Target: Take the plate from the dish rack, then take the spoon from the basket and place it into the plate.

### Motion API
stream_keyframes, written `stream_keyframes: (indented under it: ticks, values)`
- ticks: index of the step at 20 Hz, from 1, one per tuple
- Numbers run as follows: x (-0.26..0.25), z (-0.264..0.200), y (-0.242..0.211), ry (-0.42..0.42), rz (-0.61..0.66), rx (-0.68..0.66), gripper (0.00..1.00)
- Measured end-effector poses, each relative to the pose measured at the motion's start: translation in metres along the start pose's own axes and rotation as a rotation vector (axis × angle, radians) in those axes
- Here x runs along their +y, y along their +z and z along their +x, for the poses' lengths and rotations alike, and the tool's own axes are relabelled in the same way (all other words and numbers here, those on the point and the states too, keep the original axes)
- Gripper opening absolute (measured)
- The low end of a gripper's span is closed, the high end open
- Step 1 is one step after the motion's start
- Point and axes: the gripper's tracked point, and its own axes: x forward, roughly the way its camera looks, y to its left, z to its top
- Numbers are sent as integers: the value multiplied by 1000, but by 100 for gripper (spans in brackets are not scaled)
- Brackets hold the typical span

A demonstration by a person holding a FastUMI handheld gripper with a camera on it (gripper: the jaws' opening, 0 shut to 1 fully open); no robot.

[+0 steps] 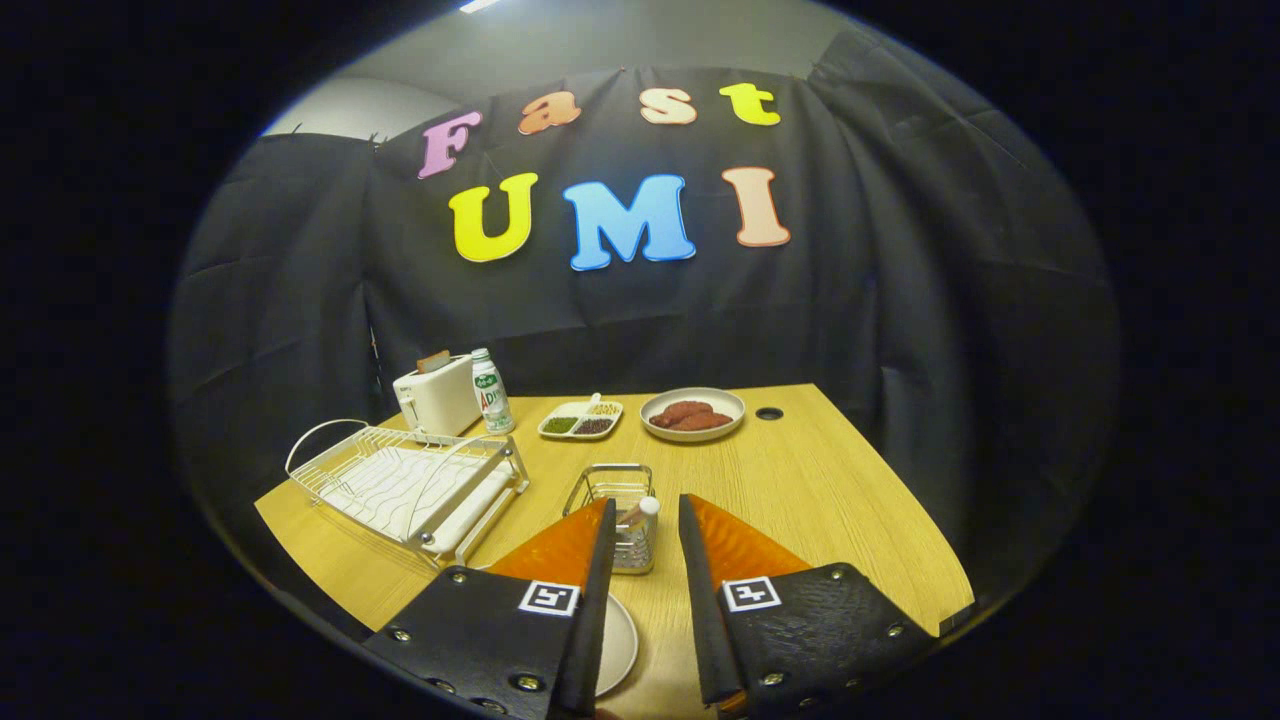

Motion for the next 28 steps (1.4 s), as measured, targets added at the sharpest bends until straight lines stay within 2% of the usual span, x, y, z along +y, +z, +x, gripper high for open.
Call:
stream_keyframes:
  ticks: [4, 7, 16, 18, 19, 21, 22, 23, 28]
  values:
    - [6, 26, -1, 16, -15, -86, 38]
    - [-6, 51, -9, -18, -15, -106, 38]
    - [-4, 98, -27, 11, 19, -98, 38]
    - [-1, 98, -25, 22, 0, -89, 22]
    - [2, 98, -28, 35, -3, -79, 24]
    - [8, 96, -24, 37, -7, -69, 14]
    - [7, 95, -24, 23, -20, -59, 13]
    - [10, 94, -21, 29, -31, -55, 6]
    - [17, 73, 10, -5, -80, -56, 6]
